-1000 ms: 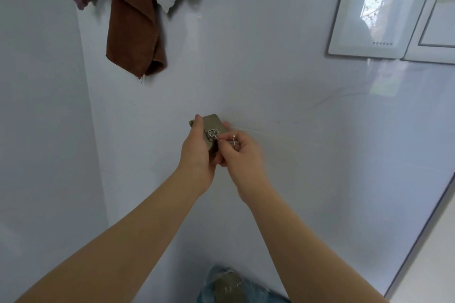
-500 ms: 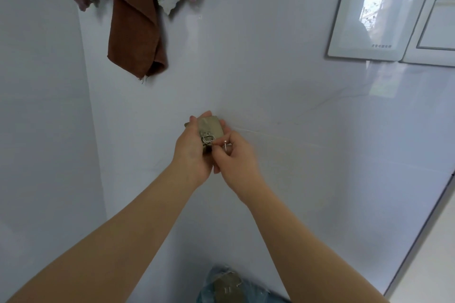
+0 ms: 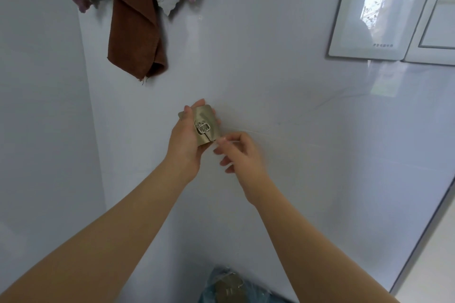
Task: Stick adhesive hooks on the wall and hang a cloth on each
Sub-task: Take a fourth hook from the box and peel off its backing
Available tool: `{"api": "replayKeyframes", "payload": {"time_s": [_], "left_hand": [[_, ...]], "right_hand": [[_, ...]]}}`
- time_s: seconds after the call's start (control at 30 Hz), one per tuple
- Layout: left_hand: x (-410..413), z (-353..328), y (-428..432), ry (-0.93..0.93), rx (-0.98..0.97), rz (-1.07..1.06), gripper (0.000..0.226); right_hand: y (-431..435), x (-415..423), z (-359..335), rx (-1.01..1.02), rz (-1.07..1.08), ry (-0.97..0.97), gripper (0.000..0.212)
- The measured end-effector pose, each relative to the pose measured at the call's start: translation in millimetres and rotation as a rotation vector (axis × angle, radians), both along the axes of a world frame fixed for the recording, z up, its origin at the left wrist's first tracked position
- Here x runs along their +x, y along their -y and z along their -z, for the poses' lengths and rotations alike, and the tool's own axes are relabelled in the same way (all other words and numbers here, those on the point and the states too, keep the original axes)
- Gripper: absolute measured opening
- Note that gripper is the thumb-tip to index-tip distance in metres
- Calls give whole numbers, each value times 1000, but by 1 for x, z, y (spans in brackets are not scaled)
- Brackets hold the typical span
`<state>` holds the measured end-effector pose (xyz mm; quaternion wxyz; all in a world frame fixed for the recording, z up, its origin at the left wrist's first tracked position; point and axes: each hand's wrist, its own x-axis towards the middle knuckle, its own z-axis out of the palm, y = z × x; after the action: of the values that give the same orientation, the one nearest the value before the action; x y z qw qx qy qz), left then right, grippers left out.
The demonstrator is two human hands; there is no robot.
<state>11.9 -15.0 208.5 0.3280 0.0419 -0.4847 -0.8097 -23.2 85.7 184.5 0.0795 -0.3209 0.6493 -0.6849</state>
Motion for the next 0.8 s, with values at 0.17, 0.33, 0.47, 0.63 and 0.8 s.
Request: {"api": "replayKeyframes", "payload": {"time_s": [0.17, 0.33, 0.47, 0.63, 0.8], "left_hand": [[2, 8, 4, 35, -97, 5, 40], [3, 9, 2, 45, -136, 68, 36], [6, 8, -1, 132, -146, -194, 11], [11, 4, -10, 139, -279, -205, 33], [8, -2, -7, 170, -251, -85, 23]], "right_hand": [[1, -5, -7, -24, -23, 163, 19], [4, -4, -8, -51, -31, 119, 19], [3, -7, -10, -136, 130, 14, 22], [1, -5, -10, -41, 353, -325, 25], [3, 0, -7, 43, 284, -439, 16]]}}
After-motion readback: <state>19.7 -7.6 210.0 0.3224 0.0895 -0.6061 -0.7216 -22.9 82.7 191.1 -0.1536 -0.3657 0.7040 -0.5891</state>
